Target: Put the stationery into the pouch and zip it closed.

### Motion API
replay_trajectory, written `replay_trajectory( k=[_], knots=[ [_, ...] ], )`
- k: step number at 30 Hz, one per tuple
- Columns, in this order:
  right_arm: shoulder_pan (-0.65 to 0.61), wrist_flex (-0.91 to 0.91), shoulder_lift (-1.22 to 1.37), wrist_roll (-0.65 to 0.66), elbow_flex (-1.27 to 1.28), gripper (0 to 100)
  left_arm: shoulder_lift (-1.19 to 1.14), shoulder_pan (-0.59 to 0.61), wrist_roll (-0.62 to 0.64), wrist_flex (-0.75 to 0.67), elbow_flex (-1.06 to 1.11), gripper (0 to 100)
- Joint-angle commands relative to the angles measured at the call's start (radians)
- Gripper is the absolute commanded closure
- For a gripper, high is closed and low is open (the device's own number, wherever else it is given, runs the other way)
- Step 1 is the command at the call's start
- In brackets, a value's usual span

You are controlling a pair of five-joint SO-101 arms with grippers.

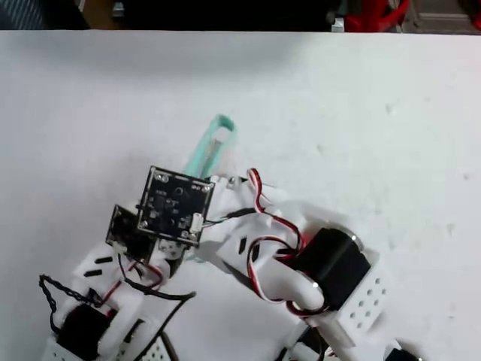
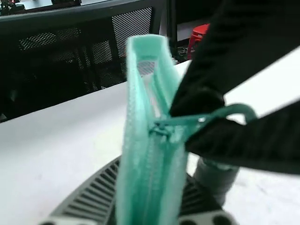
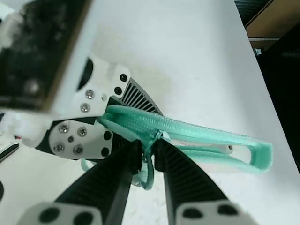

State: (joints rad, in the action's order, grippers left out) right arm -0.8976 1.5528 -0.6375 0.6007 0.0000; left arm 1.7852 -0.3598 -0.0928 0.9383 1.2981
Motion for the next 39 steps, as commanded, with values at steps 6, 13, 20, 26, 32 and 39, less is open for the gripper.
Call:
replay_trajectory(
  k=[6,13,20,26,32,39],
  knots=[
    [0.018,-0.002,-0.005,0.005,-0.003,95.9,0.004,-0.058,-0.028,0.017,-0.009,98],
    [0.019,0.001,-0.013,0.0,-0.006,95.6,0.004,-0.082,-0.029,0.046,-0.011,98],
    [0.019,0.004,-0.013,-0.002,-0.008,95.0,0.004,-0.081,-0.029,0.046,-0.011,98],
    [0.019,0.004,-0.013,-0.058,-0.009,87.3,0.004,-0.081,-0.029,0.048,-0.008,98],
    [0.019,0.001,-0.015,-0.055,-0.011,96.7,0.004,-0.081,-0.029,0.048,-0.006,98],
    [0.093,-0.022,-0.05,-0.054,-0.035,98.1,0.004,-0.079,-0.029,0.064,-0.006,98]
  ],
)
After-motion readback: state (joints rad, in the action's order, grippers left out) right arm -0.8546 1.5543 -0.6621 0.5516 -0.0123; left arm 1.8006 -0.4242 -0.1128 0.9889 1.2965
